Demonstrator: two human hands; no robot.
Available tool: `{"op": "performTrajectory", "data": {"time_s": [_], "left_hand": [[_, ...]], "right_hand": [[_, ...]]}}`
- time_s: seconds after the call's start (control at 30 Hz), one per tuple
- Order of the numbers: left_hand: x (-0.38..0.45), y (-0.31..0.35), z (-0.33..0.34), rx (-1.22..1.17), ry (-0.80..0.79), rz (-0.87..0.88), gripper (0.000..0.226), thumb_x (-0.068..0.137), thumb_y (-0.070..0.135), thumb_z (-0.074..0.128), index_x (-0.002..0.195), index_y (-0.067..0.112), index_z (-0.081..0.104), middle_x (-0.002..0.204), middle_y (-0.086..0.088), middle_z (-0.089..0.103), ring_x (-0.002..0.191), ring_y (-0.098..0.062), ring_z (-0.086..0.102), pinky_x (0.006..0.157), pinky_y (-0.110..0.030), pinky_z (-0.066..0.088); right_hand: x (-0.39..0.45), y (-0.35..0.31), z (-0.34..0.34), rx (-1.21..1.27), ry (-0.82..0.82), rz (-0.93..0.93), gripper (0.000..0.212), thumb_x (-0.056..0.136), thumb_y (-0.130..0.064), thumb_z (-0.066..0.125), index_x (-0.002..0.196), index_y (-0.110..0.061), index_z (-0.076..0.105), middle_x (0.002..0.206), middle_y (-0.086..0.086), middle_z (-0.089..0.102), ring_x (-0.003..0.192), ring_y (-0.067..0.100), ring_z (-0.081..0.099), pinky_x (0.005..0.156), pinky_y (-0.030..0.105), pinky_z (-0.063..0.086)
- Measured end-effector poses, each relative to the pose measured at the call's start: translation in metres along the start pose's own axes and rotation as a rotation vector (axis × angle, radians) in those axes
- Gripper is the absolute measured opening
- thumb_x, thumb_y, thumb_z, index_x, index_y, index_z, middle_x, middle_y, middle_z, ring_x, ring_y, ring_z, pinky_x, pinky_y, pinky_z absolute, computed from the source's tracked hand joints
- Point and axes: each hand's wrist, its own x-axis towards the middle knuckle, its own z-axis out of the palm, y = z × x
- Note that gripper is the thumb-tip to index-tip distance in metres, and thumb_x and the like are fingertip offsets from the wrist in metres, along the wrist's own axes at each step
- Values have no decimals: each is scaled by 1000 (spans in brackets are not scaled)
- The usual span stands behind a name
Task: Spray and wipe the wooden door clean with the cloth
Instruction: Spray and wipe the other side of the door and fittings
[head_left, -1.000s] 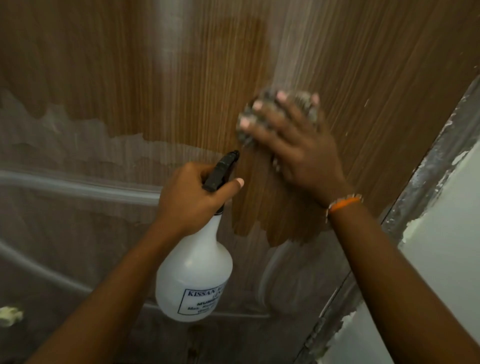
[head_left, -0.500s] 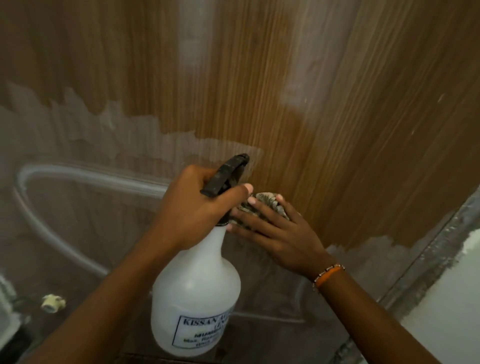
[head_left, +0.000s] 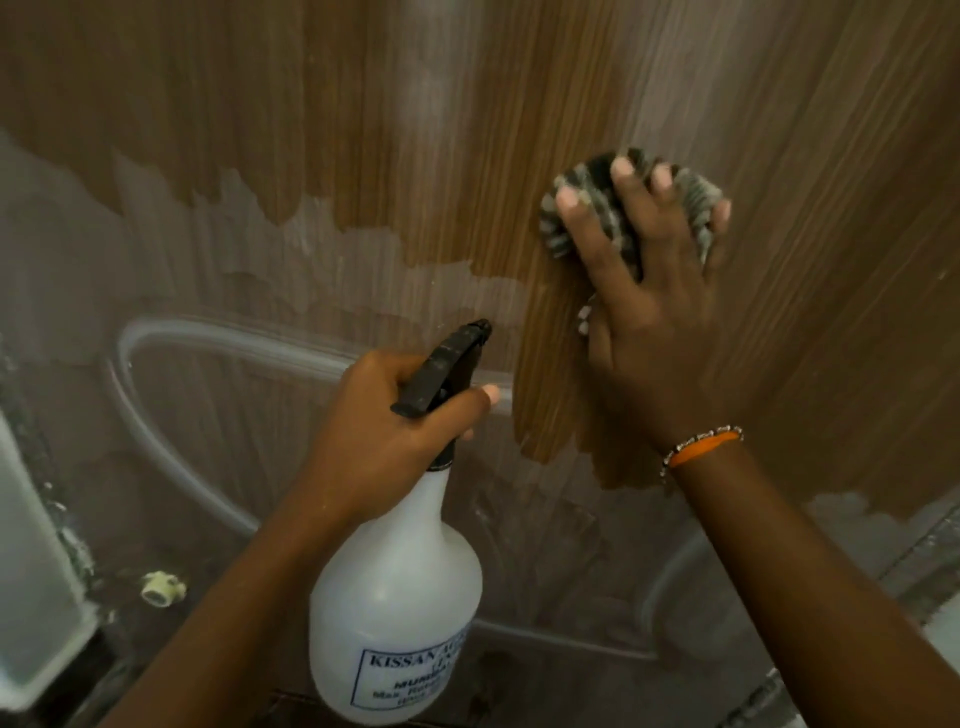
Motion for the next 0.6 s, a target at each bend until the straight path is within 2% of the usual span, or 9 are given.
{"op": "performTrajectory", "data": {"time_s": [0.07,0.13,0.23,0.37,0.43,0.5,0.6], "left_hand": [[-2,-4,-3,6,10,-9,60,62,54,62,71,-5,68,65,-18,67,66,-35,66,72,-56,54],[-6,-6,-6,0,16,-13,62,61,55,62,73,-6,67,65,-22,65,66,-38,64,70,-53,53],[-11,-4,-14,2,27,-7,54,64,54,61,72,1,68,64,-17,66,64,-33,66,67,-50,54],[-13,-4,-26,2,30,-10,55,63,55,61,72,1,68,65,-18,66,65,-34,66,67,-51,54],[-13,-5,-31,-1,25,-8,58,61,56,61,73,-1,69,65,-16,67,65,-33,66,69,-51,54],[-11,-7,-36,-17,31,-6,60,62,55,61,71,-4,69,65,-15,68,65,-31,67,72,-51,55],[-7,-11,-42,-51,37,-16,52,63,53,63,70,2,70,65,-9,70,66,-25,69,77,-48,57]], "right_hand": [[-28,-16,7,26,-55,-92,54,92,-9,53,144,-22,40,149,13,36,141,31,28,118,47,6],[-63,-33,16,53,-165,-265,53,95,-18,53,145,-21,37,150,11,33,141,29,29,117,47,11],[-96,-47,26,35,-306,-487,59,97,-20,48,150,-19,22,153,11,30,140,29,30,115,47,18],[-80,-40,25,-32,-340,-620,62,97,-20,46,152,-21,17,153,9,25,141,29,25,116,49,11],[-48,-32,20,-74,-317,-593,61,96,-23,51,150,-22,23,154,10,28,141,31,24,117,50,4],[-5,-25,16,-97,-221,-451,51,97,-24,49,146,-24,36,151,13,36,139,34,27,116,51,1],[44,-25,14,-98,-80,-208,48,96,-15,48,143,-22,44,147,15,41,138,38,32,115,54,8]]}}
